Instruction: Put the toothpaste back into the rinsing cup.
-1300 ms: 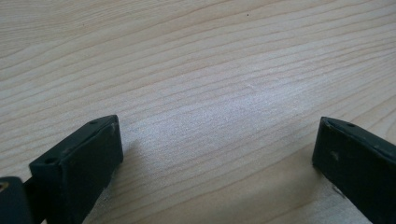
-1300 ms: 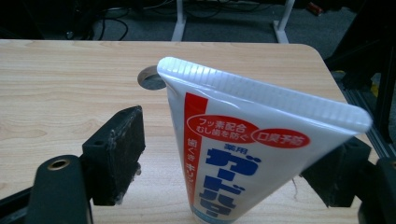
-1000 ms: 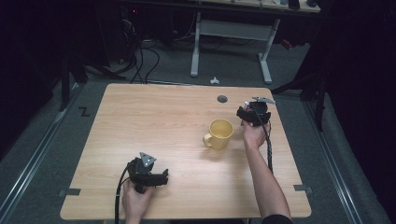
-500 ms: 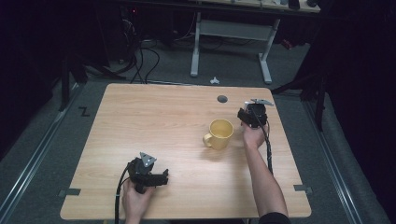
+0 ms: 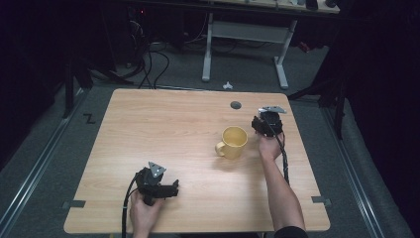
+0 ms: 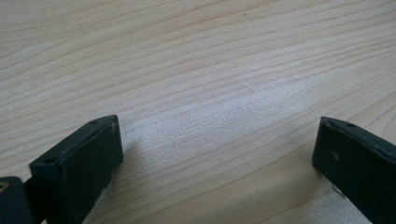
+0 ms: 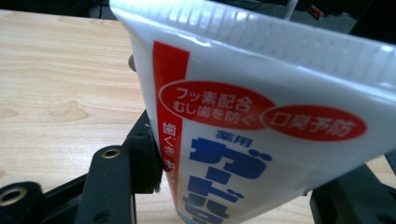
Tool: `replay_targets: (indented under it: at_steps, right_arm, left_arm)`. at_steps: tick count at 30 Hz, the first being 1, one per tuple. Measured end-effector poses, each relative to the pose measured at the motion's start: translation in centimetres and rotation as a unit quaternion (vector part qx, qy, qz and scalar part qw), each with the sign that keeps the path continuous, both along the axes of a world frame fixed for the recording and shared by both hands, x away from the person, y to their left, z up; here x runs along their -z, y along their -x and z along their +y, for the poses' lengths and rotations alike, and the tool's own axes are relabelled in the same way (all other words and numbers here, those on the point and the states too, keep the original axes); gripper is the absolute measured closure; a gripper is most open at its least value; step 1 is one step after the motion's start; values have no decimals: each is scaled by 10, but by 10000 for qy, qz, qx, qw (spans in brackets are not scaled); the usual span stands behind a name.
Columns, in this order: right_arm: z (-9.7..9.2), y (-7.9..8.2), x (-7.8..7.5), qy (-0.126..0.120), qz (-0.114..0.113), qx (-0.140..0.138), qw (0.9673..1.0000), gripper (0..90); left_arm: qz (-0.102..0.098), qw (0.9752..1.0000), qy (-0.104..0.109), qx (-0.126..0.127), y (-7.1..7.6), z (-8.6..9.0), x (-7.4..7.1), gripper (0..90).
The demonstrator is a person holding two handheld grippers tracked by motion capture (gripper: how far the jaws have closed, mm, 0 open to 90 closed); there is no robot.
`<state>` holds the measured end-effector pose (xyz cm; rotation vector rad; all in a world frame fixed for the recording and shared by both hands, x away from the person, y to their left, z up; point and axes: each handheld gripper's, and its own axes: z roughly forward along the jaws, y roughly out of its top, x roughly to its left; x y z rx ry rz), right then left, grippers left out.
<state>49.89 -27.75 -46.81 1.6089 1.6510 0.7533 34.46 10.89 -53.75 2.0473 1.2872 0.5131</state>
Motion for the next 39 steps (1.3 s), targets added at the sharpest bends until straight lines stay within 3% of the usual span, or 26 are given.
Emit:
replay_targets:
  at_steps: [7, 11, 23, 33, 39]
  right_arm:
    - [-4, 0, -1, -43, 30, -138, 9999, 467]
    - [-8, 1, -2, -204, 106, -210, 9995, 469]
    - [-16, 9, -7, -256, 153, -497, 9983, 489]
    - [-16, 22, -16, -145, 84, -982, 9950, 512]
    - [-17, 30, -21, -232, 78, -1205, 9924, 530]
  left_arm:
    - [0, 10000, 5, 24, 0, 0, 0, 19]
    - [1, 10000, 3, 35, 1, 0, 0, 19]
    - [-1, 10000, -2, 58, 1, -1, 0, 19]
    - [-1, 10000, -2, 59, 1, -1, 0, 19]
    - [0, 10000, -2, 64, 1, -1, 0, 19]
